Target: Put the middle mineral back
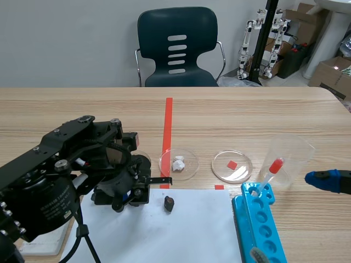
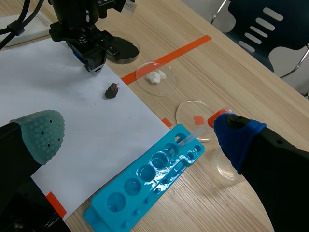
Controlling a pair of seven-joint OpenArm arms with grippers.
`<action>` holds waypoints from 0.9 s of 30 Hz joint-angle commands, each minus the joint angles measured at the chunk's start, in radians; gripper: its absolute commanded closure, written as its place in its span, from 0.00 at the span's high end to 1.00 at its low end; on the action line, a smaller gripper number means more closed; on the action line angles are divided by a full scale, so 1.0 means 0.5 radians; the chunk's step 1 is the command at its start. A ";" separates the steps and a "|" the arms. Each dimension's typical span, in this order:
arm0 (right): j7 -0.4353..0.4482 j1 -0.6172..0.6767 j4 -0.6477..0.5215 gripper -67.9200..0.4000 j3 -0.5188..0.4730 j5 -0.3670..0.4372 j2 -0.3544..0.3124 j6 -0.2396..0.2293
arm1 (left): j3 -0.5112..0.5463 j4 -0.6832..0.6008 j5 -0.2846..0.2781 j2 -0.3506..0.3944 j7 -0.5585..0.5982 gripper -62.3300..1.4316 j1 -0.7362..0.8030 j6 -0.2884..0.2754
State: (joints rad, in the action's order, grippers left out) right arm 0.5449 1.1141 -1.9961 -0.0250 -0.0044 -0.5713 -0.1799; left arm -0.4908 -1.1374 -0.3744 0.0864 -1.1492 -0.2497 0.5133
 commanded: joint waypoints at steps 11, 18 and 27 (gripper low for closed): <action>0.024 -0.006 -0.019 0.96 -0.018 0.015 -0.009 0.001 | -0.005 -0.027 0.009 -0.005 -0.005 0.33 -0.038 0.003; 0.024 -0.006 -0.019 0.96 -0.018 0.015 -0.009 0.001 | -0.005 -0.027 0.009 -0.005 0.002 0.62 -0.038 0.002; 0.024 -0.006 -0.019 0.96 -0.018 0.015 -0.009 0.001 | -0.005 -0.043 0.008 0.002 0.001 0.98 -0.032 0.001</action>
State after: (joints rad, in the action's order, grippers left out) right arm 0.5449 1.1141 -1.9961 -0.0250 -0.0044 -0.5713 -0.1799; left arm -0.4908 -1.1378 -0.3710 0.0864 -1.1507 -0.2497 0.5133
